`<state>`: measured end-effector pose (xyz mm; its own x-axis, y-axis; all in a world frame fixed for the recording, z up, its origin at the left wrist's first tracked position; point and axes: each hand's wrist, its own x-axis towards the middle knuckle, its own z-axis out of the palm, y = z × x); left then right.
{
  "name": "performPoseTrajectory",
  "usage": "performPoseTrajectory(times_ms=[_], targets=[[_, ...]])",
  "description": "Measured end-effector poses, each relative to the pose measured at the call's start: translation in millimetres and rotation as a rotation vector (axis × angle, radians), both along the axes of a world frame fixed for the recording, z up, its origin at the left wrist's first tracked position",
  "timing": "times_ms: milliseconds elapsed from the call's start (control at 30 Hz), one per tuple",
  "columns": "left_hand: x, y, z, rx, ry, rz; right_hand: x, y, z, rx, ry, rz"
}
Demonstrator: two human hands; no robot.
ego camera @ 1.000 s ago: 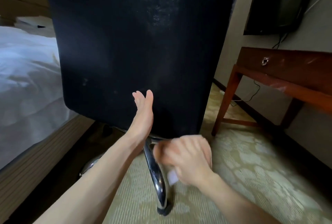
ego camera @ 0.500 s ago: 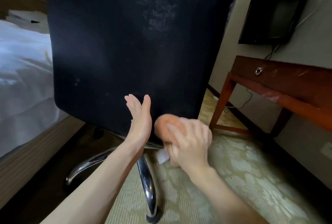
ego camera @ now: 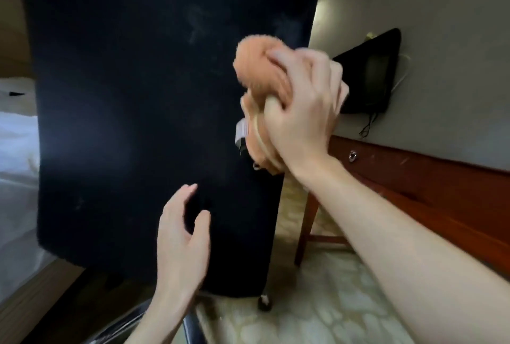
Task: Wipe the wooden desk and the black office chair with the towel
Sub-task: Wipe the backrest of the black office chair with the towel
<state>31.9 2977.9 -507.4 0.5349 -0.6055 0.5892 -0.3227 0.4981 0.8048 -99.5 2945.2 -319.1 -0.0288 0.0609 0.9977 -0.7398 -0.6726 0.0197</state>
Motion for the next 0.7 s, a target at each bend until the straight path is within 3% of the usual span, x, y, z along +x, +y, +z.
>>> performPoseTrajectory(times_ms=[133, 233, 333, 400, 500, 600, 700], targets=[[12, -3, 30, 0.012, 0.15, -0.23, 6, -17, 62, 0.078, -0.014, -0.145], [20, -2, 32, 0.046, 0.277, -0.286, 7, -26, 16, 0.244, 0.068, -0.127], [28, 3, 36, 0.064, 0.343, -0.275, -8, -24, -53, 0.343, 0.332, -0.095], [31, 8, 51, 0.054, 0.317, -0.245, -23, -21, -61, 0.348, 0.312, -0.026], [37, 10, 90, 0.002, 0.165, -0.183, -30, -19, -14, 0.207, 0.086, 0.036], [44, 7, 164, -0.091, -0.187, -0.026, -26, -17, 56, 0.071, -0.032, 0.053], [45, 6, 251, -0.283, -0.51, 0.204, -19, -24, 112, 0.079, -0.061, 0.009]])
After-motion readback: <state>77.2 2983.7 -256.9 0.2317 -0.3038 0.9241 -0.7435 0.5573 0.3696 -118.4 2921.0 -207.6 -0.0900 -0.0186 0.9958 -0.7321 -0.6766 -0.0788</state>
